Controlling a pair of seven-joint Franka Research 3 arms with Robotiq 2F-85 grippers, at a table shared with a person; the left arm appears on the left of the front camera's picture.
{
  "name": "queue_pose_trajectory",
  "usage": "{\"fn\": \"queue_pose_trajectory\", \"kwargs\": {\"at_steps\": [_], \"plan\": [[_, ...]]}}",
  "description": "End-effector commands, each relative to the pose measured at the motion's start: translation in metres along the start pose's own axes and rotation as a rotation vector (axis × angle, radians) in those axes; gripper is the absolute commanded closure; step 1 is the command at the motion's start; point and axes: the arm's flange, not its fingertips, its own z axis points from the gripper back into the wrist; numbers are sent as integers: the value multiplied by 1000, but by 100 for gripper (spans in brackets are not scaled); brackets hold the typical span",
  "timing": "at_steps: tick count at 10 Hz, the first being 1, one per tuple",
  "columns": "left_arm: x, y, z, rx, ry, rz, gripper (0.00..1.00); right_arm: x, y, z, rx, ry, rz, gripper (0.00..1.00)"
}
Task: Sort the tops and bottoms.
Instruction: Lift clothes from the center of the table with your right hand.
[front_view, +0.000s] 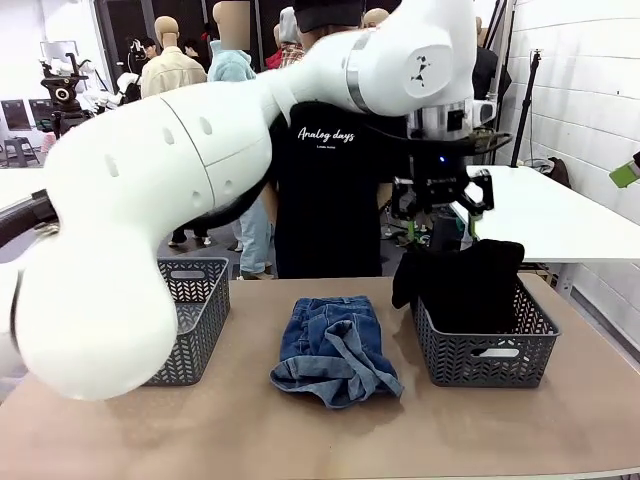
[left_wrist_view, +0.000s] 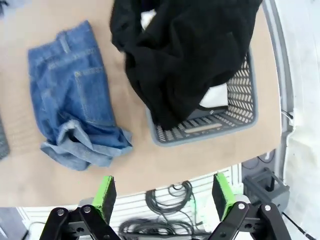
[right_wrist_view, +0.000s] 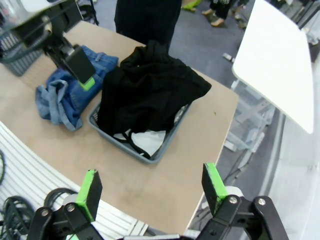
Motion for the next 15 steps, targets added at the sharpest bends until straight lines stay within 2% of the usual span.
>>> {"fn": "queue_pose_trajectory", "kwargs": {"at_steps": [1, 2, 3, 4, 5, 6, 7, 8, 10, 11, 12, 13, 14, 15], "plan": [[-50, 83, 20, 74, -203, -71, 0, 1, 0, -2, -6, 5, 4, 0], [-62, 120, 29, 114, -174, -202, 0, 1, 0, -2, -6, 5, 4, 0], [-73, 151, 35, 124, -199, -213, 0, 1, 0, -2, -6, 5, 4, 0], [-86, 174, 42, 119, -150, -187, 0, 1, 0, -2, -6, 5, 4, 0], [-101, 193, 56, 96, -143, -158, 0, 1, 0, -2, -6, 5, 4, 0], [-123, 210, 69, 95, -89, -83, 0, 1, 0, -2, -6, 5, 4, 0], [-142, 228, 73, 147, 63, 28, 0, 1, 0, -2, -6, 5, 4, 0], [-156, 245, 77, 221, 119, 118, 0, 1, 0, -2, -6, 5, 4, 0], [-184, 276, 78, 218, 116, 223, 0, 1, 0, -2, -6, 5, 4, 0], [-201, 286, 75, 212, 160, 288, 0, 1, 0, -2, -6, 5, 4, 0], [-219, 295, 72, 228, 263, 366, 0, 1, 0, -2, -6, 5, 4, 0], [-230, 301, 72, 253, 277, 414, 0, 1, 0, -2, -6, 5, 4, 0], [-216, 276, 77, 177, 158, 351, 0, 1, 0, -2, -6, 5, 4, 0], [-102, 218, 181, 280, 272, 357, 0, 1, 0, -2, -6, 5, 4, 0]]}}
